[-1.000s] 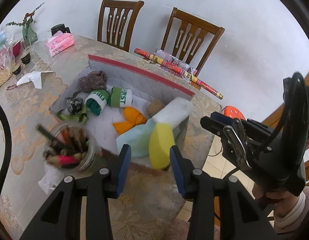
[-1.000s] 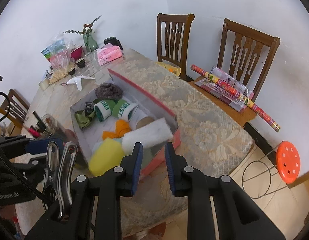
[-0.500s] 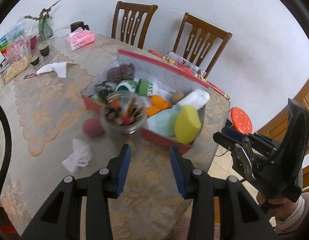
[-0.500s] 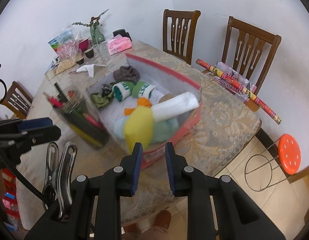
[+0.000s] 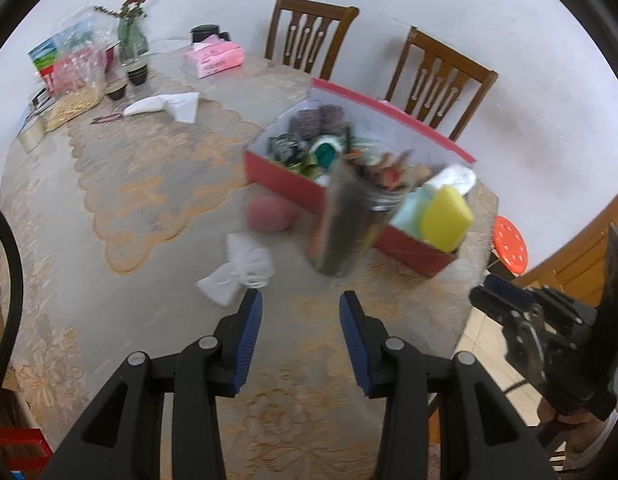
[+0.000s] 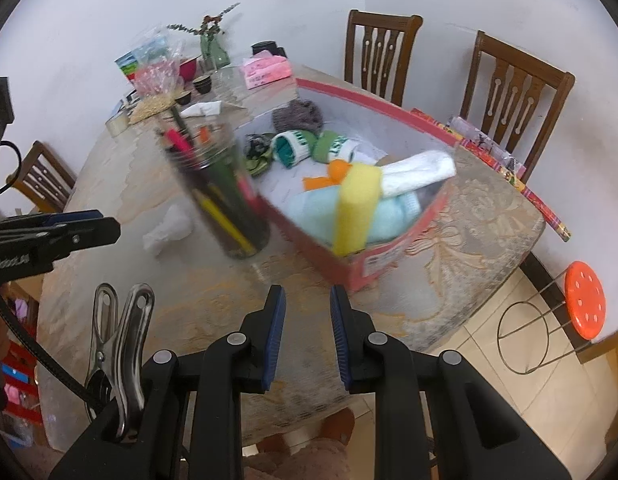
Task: Organize soft objects
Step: 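Move both grippers back toward the remaining items on the table, then grasp the white mesh bag with the left gripper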
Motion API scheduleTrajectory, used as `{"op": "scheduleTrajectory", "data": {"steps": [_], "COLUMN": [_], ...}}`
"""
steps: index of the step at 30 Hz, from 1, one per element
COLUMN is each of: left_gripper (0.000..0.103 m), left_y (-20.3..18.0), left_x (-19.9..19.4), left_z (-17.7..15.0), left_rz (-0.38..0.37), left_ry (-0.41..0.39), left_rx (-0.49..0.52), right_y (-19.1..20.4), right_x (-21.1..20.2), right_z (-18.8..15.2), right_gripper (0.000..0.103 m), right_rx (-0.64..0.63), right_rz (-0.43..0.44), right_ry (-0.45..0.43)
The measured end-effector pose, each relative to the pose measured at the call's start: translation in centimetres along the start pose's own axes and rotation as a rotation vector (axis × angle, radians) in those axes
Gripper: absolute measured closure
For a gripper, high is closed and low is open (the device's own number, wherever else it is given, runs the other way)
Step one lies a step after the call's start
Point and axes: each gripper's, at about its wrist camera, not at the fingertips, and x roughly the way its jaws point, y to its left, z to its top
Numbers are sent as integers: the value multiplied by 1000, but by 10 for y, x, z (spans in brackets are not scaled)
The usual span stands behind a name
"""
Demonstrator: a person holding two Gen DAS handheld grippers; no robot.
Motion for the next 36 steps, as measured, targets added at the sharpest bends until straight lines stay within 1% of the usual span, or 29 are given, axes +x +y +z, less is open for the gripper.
{"op": "scheduleTrajectory", "data": {"steps": [5, 11, 16, 18, 25, 27, 28, 29, 32, 36], "left_gripper": [61, 61, 61, 59, 58, 69, 82, 85, 92, 94], "left_y": [27, 46, 46, 45, 48, 52, 55, 60, 68, 84], "left_x": [15, 40, 60, 70, 100, 104, 105, 106, 99, 86], "left_z": [-1, 2, 7, 10, 13, 11, 10, 8, 3, -5], "left_rz": [30, 33, 13, 7, 37, 43, 36, 22, 12, 20], "left_ry": [21, 47, 63, 65, 81, 86, 88, 94, 76, 58], "left_rx": [-29, -36, -28, -22, -6, -17, -27, -47, -77, -118], "right_y": [20, 39, 49, 52, 61, 65, 68, 69, 77, 91], "right_x": [3, 11, 18, 19, 25, 28, 29, 30, 35, 43], "right_z": [-2, 0, 2, 3, 7, 7, 8, 8, 10, 14], "right_gripper": [79, 79, 79, 79, 79, 79, 79, 79, 79, 79], "right_rx": [-22, -53, -59, -65, -86, -94, -102, -107, -121, -151], "right_rz": [11, 21, 22, 21, 21, 21, 22, 23, 36, 65], "right_ry": [8, 21, 33, 36, 47, 51, 54, 55, 60, 67]}}
